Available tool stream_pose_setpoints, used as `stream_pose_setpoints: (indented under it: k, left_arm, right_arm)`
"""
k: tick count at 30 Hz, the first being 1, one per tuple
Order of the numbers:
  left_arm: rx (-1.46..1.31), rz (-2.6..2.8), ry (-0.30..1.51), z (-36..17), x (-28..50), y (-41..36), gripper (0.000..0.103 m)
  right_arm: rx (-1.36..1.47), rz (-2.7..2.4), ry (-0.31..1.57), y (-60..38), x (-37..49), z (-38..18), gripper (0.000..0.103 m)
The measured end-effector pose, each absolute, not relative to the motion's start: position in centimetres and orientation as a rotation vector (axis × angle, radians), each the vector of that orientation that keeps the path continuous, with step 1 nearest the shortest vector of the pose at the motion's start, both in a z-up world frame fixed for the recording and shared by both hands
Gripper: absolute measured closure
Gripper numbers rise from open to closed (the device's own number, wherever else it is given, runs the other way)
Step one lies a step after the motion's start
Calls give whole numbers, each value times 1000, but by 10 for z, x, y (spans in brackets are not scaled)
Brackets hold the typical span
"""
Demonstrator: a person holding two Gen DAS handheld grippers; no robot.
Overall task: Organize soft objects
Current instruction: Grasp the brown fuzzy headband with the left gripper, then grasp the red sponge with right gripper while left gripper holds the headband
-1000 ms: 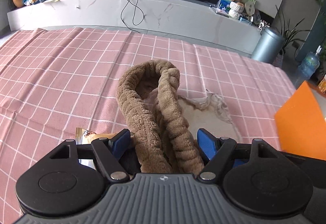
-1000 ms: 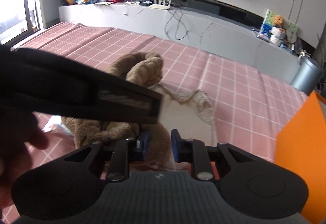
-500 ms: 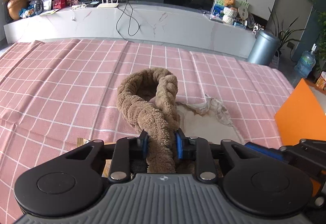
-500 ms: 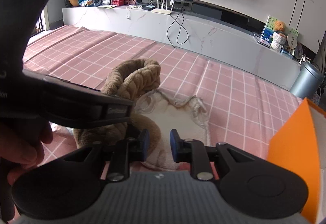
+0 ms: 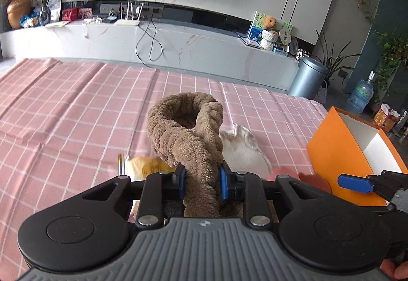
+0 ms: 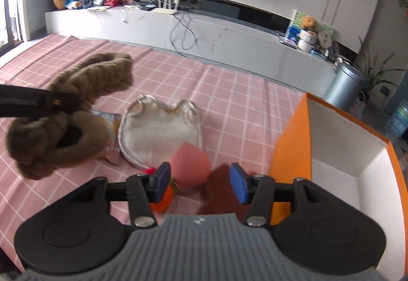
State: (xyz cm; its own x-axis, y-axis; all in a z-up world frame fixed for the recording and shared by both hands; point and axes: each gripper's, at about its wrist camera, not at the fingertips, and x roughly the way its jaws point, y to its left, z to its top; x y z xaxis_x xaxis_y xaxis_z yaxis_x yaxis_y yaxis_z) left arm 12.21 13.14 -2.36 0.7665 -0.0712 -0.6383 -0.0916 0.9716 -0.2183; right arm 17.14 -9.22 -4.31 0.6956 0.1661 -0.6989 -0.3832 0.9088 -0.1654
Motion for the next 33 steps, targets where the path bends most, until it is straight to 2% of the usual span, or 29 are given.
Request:
stream_pose_setpoints:
  k: [14, 20, 23, 25, 27, 29, 33]
  left_arm:
    - [-240, -40, 794, -65, 102, 130, 75]
    - [-244, -49, 803, -73, 100, 129, 75]
    - [-244, -52, 803, -74, 101, 129, 75]
    - [-243, -54, 807, -74, 101, 129, 75]
    - [-241, -57, 811, -76, 101, 127, 75]
    - [-237, -58, 815, -77, 101, 126, 75]
    - [-232, -54, 818, -78, 101, 124, 75]
  right_arm:
    - [-638, 148, 712, -73, 139, -85, 38]
    - [-660, 148, 705, -61, 137, -90, 38]
    - [-661, 132, 721, -58, 139, -102, 43]
    - [-657, 113, 721, -58, 143, -108, 57]
    - [-660, 113, 730, -60, 148, -114, 63]
    - [-669, 117, 713, -60, 146, -118, 63]
    - [-668, 139, 701, -63, 144, -118, 71]
